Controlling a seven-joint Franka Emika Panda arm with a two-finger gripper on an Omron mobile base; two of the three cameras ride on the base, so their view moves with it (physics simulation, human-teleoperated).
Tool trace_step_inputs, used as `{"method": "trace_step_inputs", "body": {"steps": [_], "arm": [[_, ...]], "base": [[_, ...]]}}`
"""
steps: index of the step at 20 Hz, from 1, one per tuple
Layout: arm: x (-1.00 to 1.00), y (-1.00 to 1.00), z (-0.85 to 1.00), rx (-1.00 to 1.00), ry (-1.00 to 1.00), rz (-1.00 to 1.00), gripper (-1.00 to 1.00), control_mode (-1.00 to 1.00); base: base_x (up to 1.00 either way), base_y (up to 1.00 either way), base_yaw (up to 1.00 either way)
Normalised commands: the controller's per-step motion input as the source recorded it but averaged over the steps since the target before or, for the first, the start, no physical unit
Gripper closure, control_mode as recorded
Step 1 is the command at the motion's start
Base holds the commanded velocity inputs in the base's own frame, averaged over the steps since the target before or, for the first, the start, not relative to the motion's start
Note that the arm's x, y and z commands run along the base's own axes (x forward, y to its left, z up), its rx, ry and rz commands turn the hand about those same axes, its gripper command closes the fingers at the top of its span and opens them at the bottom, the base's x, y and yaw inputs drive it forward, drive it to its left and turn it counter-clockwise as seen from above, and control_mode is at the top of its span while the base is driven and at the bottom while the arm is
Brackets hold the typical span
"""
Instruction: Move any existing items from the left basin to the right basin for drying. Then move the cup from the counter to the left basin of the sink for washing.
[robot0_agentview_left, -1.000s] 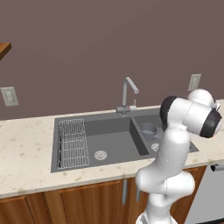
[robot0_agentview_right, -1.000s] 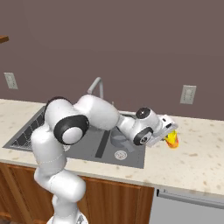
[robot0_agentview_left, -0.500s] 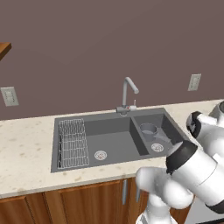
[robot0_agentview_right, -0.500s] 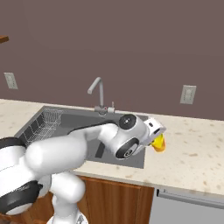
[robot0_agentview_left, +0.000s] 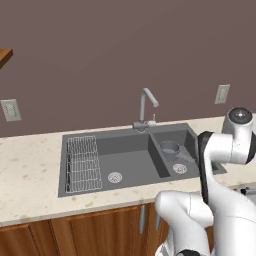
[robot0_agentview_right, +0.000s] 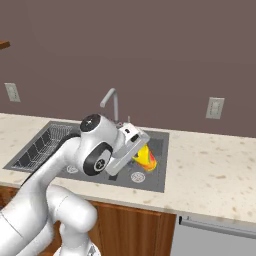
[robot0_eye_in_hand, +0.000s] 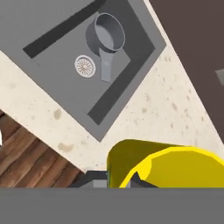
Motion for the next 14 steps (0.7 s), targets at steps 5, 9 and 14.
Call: {"method": "trace_step_inputs", "body": {"steps": [5,9,14], "arm": [[-0.58,1.00,0.62,0.12,0.20,0.21,1.00,-1.00],[-0.31,1.00,0.23,0.16,0.16,0.33,1.00,-1.00],[-0.03,1.00,0.00,0.10,0.08,0.45,1.00,-1.00]], "base": [[0.00,0.00,0.00],[0.00,0.00,0.00],[0.00,0.00,0.00]]}}
